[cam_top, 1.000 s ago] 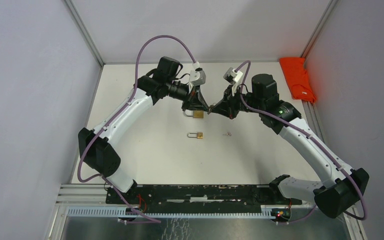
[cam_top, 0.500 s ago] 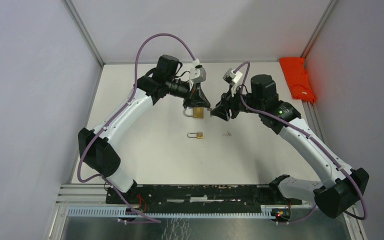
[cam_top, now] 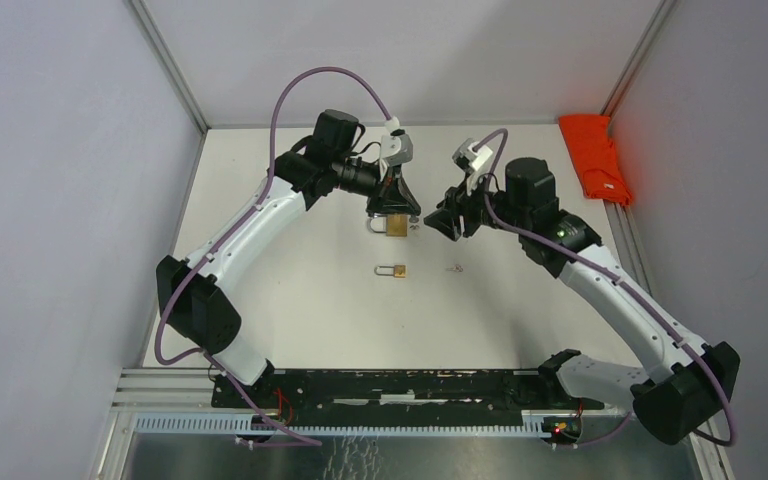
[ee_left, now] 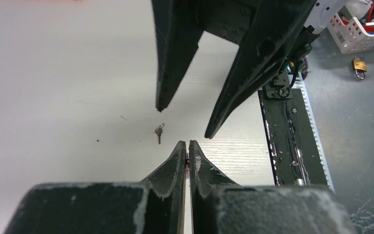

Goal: Unlock with the key
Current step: Pick up the key from the center of the board.

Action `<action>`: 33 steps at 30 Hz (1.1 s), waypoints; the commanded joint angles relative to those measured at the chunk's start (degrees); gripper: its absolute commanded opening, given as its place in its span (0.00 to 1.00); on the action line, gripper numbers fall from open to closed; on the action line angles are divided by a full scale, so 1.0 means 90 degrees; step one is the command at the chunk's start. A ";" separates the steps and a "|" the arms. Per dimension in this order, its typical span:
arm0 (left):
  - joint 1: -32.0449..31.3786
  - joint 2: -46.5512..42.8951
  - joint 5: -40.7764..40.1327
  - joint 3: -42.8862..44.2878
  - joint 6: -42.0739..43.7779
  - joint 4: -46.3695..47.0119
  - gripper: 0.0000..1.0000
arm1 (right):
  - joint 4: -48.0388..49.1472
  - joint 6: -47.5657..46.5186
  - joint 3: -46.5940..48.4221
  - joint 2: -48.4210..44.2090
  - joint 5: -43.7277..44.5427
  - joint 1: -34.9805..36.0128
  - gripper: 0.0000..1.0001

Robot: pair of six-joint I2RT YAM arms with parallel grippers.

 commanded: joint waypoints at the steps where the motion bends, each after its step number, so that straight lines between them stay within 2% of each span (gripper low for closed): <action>1: 0.0008 -0.0226 -0.0230 0.0111 -0.0507 0.0416 0.10 | 0.1825 0.0280 -0.1187 -0.0544 -0.0254 0.0017 0.50; 4: 0.0007 -0.0229 -0.0412 0.0191 -0.0729 0.0559 0.10 | 0.3159 0.0600 -0.2178 -0.0969 -0.0198 0.0018 0.48; 8: 0.0006 -0.0282 -0.0574 0.0319 -0.0825 0.0565 0.09 | 0.4062 0.0752 -0.2690 -0.1153 -0.0387 0.0017 0.45; 16: 0.0003 -0.0535 -0.0545 0.0316 -0.1028 0.0699 0.09 | 0.5835 0.0895 -0.3512 -0.1591 0.0141 0.0016 0.37; 26: -0.0003 -0.0696 -0.0313 0.0302 -0.1301 0.0809 0.09 | 0.7876 0.1662 -0.3684 -0.0838 -0.0568 0.0014 0.38; 33: 0.0000 -0.0742 -0.0271 0.0268 -0.1303 0.0833 0.09 | 0.8254 0.1665 -0.3495 -0.0535 -0.0707 0.0013 0.37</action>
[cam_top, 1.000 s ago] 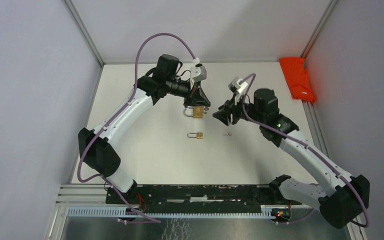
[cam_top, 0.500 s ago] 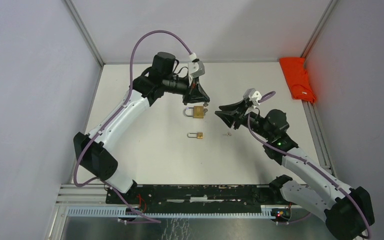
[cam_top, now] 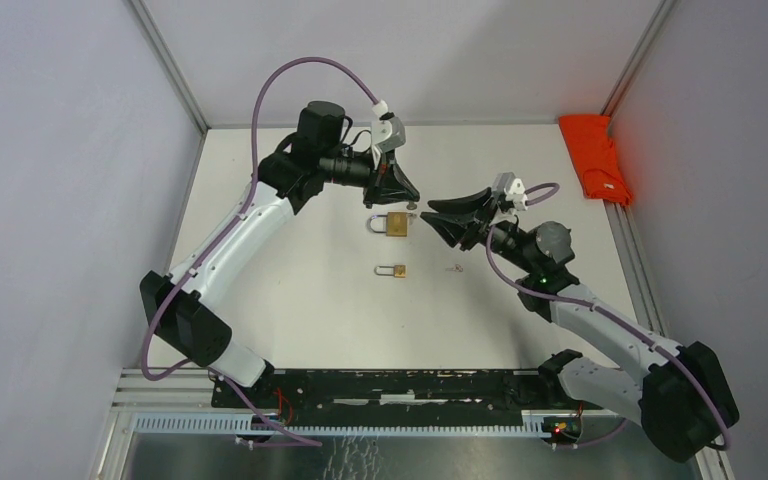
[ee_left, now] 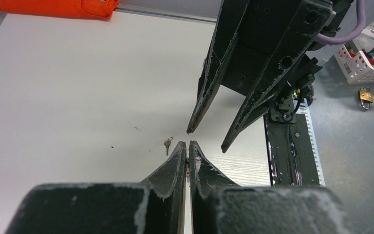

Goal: Unlock with the key
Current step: Pick up the key from the center of the board.

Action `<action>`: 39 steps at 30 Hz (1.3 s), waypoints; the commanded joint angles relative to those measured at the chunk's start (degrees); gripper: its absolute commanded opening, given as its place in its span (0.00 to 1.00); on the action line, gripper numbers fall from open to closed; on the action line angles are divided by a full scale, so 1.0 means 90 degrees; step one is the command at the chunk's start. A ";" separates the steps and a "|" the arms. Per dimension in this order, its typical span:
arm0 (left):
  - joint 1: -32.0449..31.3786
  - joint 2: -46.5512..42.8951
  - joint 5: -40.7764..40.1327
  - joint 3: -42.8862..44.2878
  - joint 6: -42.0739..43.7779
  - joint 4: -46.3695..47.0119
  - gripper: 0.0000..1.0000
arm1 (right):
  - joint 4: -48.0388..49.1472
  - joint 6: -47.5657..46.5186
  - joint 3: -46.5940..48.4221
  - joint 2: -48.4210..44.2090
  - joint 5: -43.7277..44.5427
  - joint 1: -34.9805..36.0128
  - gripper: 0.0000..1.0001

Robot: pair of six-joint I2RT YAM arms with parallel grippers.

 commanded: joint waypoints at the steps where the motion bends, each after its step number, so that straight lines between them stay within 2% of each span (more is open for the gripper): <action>1: 0.0002 -0.0257 0.0246 0.0216 -0.0249 0.0233 0.09 | 0.0858 0.0214 0.0212 0.0248 -0.0329 0.0014 0.37; 20: 0.0002 -0.0352 0.0219 0.0113 -0.0228 0.0243 0.09 | 0.1683 0.0854 0.0860 0.1286 -0.0949 0.0017 0.34; 29: -0.0003 -0.0383 0.0178 0.0115 -0.0227 0.0263 0.09 | 0.2422 0.1559 0.1035 0.1916 -0.1476 0.0030 0.32; 34: -0.0003 -0.0419 0.0153 0.0097 -0.0200 0.0267 0.09 | 0.2432 0.1606 0.0965 0.2013 -0.1519 0.0036 0.27; 39: -0.0004 -0.0435 0.0139 0.0093 -0.0189 0.0275 0.09 | 0.2095 0.1399 0.0880 0.1927 -0.1489 0.0030 0.27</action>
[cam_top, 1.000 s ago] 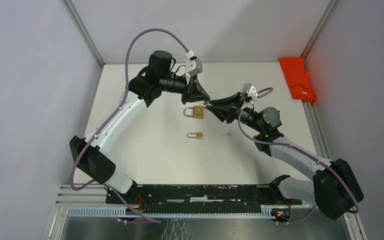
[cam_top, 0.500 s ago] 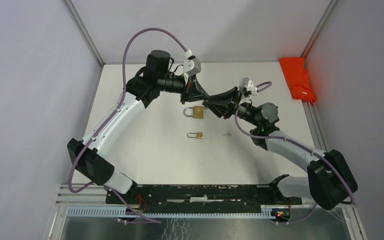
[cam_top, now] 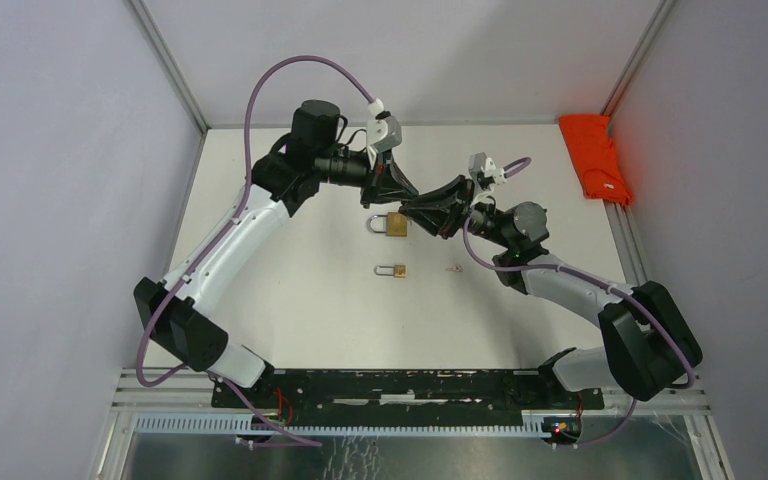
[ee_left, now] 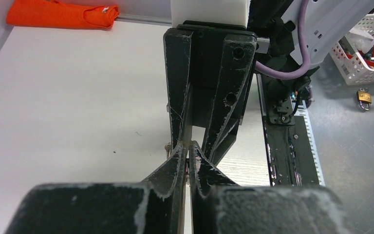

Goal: Unlock with the key
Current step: Pick up the key from the center of the board.

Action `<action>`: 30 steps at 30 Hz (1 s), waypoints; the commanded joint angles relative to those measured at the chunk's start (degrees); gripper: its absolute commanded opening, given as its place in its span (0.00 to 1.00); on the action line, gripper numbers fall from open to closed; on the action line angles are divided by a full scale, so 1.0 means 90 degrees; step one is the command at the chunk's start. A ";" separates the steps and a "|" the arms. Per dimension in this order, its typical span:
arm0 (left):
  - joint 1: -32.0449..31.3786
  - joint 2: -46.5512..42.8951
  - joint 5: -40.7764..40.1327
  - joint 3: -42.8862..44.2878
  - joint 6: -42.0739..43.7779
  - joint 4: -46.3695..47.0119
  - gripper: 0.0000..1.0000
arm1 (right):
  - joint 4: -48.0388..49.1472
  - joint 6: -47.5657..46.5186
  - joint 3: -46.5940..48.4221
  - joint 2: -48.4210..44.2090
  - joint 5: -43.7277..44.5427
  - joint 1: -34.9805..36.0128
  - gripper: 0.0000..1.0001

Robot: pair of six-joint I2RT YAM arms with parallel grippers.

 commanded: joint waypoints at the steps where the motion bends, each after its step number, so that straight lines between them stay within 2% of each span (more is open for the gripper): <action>1: 0.0000 -0.0239 0.0052 0.0090 -0.0183 0.0227 0.09 | 0.0126 -0.0087 0.0066 -0.0133 -0.0243 0.0041 0.27; 3: 0.0007 -0.0253 0.0062 0.0079 -0.0182 0.0226 0.09 | 0.0077 -0.0140 0.0015 -0.0181 -0.0201 0.0035 0.24; 12: -0.0005 -0.0271 0.0020 0.0018 -0.0181 0.0270 0.09 | -0.0681 -0.0669 -0.0065 -0.0474 -0.0009 0.0040 0.00; 23: 0.0002 -0.0268 -0.0043 -0.0091 -0.0178 0.0314 0.09 | -0.2579 -0.1950 0.0106 -0.1260 0.0580 0.0033 0.00; 30: 0.0002 -0.0260 -0.0005 -0.0151 -0.0213 0.0366 0.09 | -0.3271 -0.2385 0.0336 -0.1548 0.0697 0.0029 0.00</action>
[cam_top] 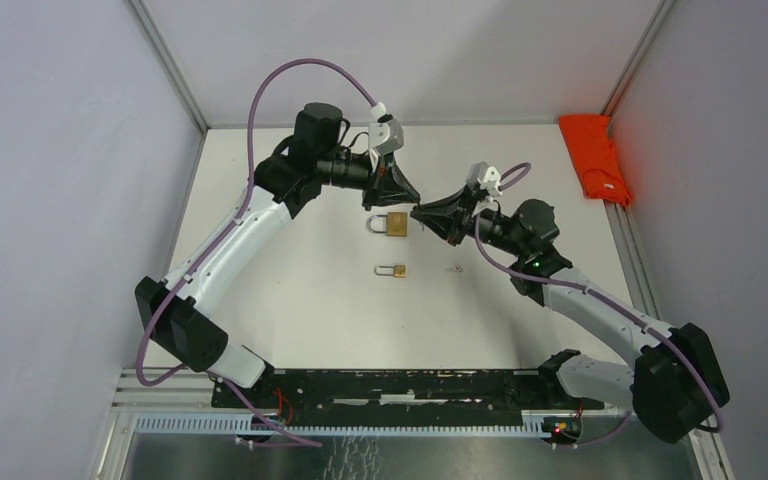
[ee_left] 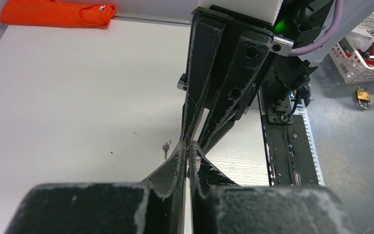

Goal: Unlock with the key
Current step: Pick up the key from the center of the board.

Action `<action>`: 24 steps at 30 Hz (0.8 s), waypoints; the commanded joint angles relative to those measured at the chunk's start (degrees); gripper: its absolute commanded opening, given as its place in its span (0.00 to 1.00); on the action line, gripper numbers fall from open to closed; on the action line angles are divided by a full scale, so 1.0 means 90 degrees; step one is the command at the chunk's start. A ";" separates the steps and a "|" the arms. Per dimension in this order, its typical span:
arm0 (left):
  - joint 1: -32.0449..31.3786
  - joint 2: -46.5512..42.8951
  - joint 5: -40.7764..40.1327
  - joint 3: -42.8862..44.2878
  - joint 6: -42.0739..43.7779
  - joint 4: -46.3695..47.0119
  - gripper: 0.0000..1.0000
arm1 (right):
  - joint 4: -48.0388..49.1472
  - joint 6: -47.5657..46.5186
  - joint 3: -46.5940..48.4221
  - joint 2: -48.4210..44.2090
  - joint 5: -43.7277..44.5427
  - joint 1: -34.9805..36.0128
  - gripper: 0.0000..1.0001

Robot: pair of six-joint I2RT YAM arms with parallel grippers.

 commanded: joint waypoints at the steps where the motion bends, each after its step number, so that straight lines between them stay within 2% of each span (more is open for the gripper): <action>1: 0.0025 -0.0261 0.0008 -0.0045 -0.0216 0.0292 0.09 | -0.0581 -0.0515 0.0390 -0.0242 0.0112 -0.0013 0.00; 6: 0.0031 -0.0391 -0.0588 -0.0107 -0.0624 0.0788 0.09 | -0.1233 -0.0655 0.0654 -0.0194 0.0278 -0.0008 0.00; 14: 0.0006 -0.0314 -0.1636 0.0123 -0.1808 0.1572 0.09 | -0.2796 -0.0705 0.1701 0.0269 0.0600 0.0007 0.00; 18: -0.0141 -0.0280 -0.2637 -0.0135 -0.2505 0.1980 0.09 | -0.3439 -0.0514 0.2313 0.0553 0.1036 0.0081 0.00; 24: -0.0779 0.0083 -0.4253 0.0064 -0.3046 0.1790 0.09 | -0.4301 -0.0547 0.3093 0.1053 0.1658 0.0190 0.00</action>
